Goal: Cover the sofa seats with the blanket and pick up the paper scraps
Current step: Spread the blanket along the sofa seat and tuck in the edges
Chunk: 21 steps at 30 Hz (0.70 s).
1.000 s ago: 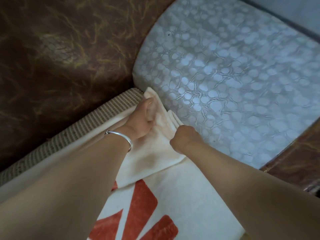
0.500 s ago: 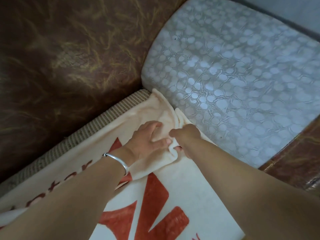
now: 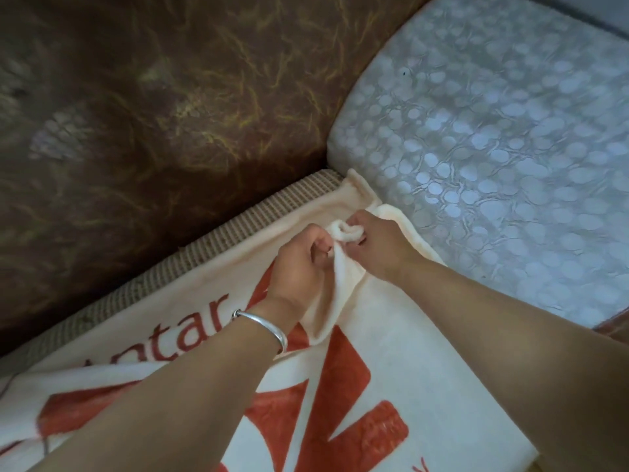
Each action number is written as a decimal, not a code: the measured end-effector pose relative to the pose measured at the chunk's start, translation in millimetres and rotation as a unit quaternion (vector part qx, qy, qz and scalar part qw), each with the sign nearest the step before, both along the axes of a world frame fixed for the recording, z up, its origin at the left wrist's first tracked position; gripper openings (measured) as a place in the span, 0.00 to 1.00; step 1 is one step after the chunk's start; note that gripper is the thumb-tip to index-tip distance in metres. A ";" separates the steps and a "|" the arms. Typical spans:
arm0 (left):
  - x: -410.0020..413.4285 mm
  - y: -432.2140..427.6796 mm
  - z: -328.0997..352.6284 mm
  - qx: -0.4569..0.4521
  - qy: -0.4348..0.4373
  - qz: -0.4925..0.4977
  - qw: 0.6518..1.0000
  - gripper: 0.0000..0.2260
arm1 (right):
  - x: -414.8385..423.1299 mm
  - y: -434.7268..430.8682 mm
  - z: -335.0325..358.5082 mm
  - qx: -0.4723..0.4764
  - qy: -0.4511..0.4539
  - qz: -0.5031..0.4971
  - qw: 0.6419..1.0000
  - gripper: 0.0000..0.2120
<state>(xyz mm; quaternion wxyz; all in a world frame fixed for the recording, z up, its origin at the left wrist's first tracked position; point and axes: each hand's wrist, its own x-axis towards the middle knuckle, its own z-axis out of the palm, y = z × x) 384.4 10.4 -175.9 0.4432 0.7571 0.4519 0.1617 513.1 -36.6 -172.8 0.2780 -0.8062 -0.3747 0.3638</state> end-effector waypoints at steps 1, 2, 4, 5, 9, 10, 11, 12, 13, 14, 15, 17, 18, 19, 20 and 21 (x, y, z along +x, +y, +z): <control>-0.9 -1.2 3.6 0.007 0.000 -0.004 1.000 0.07 | -0.1 2.6 -0.4 0.031 0.031 -0.043 0.998 0.03; -3.0 -3.8 5.9 0.011 -0.001 -0.014 1.000 0.06 | 0.3 6.4 0.7 0.061 0.082 -0.113 0.988 0.04; -12.0 -11.7 11.5 -0.008 0.018 -0.042 0.999 0.14 | 4.5 15.6 6.4 0.116 0.165 -0.240 0.950 0.04; -19.3 -14.5 13.2 -0.007 0.048 -0.061 0.997 0.20 | 7.3 20.1 10.1 0.137 0.197 -0.274 0.931 0.04; -56.2 -9.7 6.3 0.154 0.212 -0.130 0.956 0.24 | 9.1 33.7 26.5 0.187 0.305 -0.346 0.867 0.06; -63.3 -4.5 6.2 0.185 0.222 -0.124 0.949 0.20 | 7.8 36.2 28.1 0.193 0.313 -0.358 0.859 0.06; -68.6 1.4 7.8 0.194 0.230 -0.113 0.947 0.16 | 5.8 38.0 28.5 0.199 0.314 -0.366 0.853 0.06; -72.7 7.1 11.2 0.188 0.236 -0.098 0.949 0.14 | 4.2 39.1 28.3 0.202 0.306 -0.365 0.855 0.05; -75.6 11.9 14.7 0.169 0.246 -0.083 0.951 0.13 | 2.9 40.0 26.5 0.199 0.284 -0.355 0.868 0.06; -79.0 14.9 19.8 0.154 0.260 -0.077 0.950 0.12 | 0.6 39.9 25.2 0.193 0.267 -0.341 0.881 0.07; -82.3 17.7 22.9 0.150 0.272 -0.079 0.947 0.12 | -2.0 39.4 24.9 0.189 0.255 -0.334 0.887 0.08; -90.0 20.2 26.1 0.158 0.271 -0.084 0.946 0.12 | -6.2 38.7 25.6 0.187 0.256 -0.350 0.881 0.06; -93.4 19.8 27.4 0.158 0.260 -0.083 0.949 0.11 | -7.5 38.8 26.0 0.189 0.264 -0.362 0.874 0.05; -95.9 19.1 28.7 0.144 0.245 -0.079 0.956 0.10 | -8.9 38.9 27.7 0.190 0.271 -0.371 0.868 0.03; -97.1 18.5 30.0 0.116 0.227 -0.075 0.964 0.09 | -10.3 39.0 29.7 0.187 0.277 -0.373 0.866 0.05; -97.5 18.0 31.9 0.078 0.211 -0.074 0.972 0.08 | -11.2 38.7 30.4 0.182 0.280 -0.370 0.867 0.08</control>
